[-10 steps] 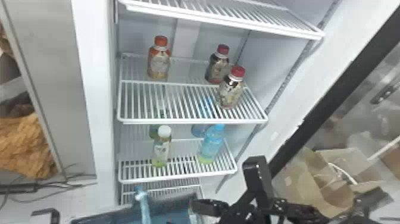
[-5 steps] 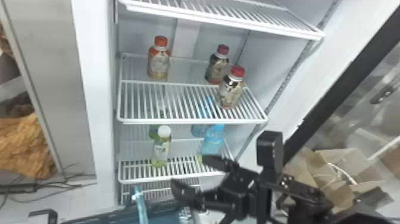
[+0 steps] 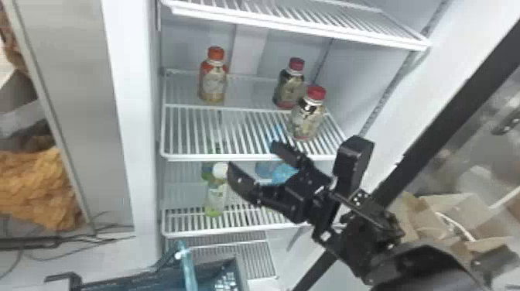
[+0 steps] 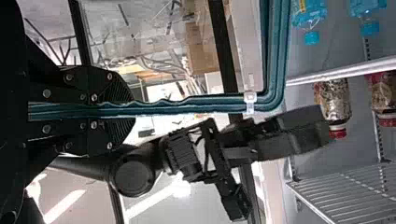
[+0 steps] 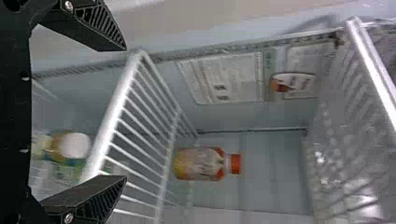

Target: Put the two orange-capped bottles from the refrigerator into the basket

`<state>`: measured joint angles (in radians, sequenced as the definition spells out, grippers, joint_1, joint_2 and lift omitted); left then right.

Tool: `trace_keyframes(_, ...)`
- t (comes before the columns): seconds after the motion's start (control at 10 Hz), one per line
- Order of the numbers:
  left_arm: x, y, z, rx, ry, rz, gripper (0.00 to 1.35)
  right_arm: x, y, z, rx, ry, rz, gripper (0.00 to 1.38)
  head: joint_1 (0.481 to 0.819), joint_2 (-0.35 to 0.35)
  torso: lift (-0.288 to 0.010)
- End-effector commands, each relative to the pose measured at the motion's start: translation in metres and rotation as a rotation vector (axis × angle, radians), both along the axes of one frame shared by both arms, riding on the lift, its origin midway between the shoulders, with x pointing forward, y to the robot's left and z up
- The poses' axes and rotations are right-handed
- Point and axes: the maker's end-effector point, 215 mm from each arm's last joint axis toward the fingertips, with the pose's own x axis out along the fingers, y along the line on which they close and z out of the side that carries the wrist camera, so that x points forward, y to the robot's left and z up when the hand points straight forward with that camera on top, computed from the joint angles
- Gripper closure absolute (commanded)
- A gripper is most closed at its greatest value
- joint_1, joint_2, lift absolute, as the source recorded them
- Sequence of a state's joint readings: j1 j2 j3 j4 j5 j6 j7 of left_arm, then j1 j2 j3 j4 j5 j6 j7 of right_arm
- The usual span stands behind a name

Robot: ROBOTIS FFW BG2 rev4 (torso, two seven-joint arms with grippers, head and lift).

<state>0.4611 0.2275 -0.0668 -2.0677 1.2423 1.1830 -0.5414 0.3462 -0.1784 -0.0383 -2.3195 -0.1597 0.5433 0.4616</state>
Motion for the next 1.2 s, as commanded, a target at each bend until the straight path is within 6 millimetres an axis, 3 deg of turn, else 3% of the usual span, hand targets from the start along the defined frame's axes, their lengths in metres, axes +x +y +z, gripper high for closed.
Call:
trace_keyframes(0.0,-0.001,0.0,0.0,0.0,0.002,0.001,1.21,0.029,-0.001,0.015,0.003,-0.083,-0.023,0.04,0.695,-0.305,-0.04)
trace_keyframes(0.3,-0.001,0.0,0.001,-0.004,0.002,0.001,1.21,0.085,0.0,0.027,-0.01,-0.183,-0.079,0.04,0.695,-0.285,-0.04)
trace_keyframes(0.7,-0.002,-0.001,0.002,-0.006,-0.001,-0.007,1.21,0.139,0.005,0.017,-0.008,-0.225,-0.114,0.03,0.695,-0.254,-0.04)
trace_keyframes(1.1,-0.001,-0.002,0.002,-0.005,-0.005,-0.012,1.21,0.17,0.012,0.013,-0.018,-0.23,-0.133,0.01,0.695,-0.234,-0.04)
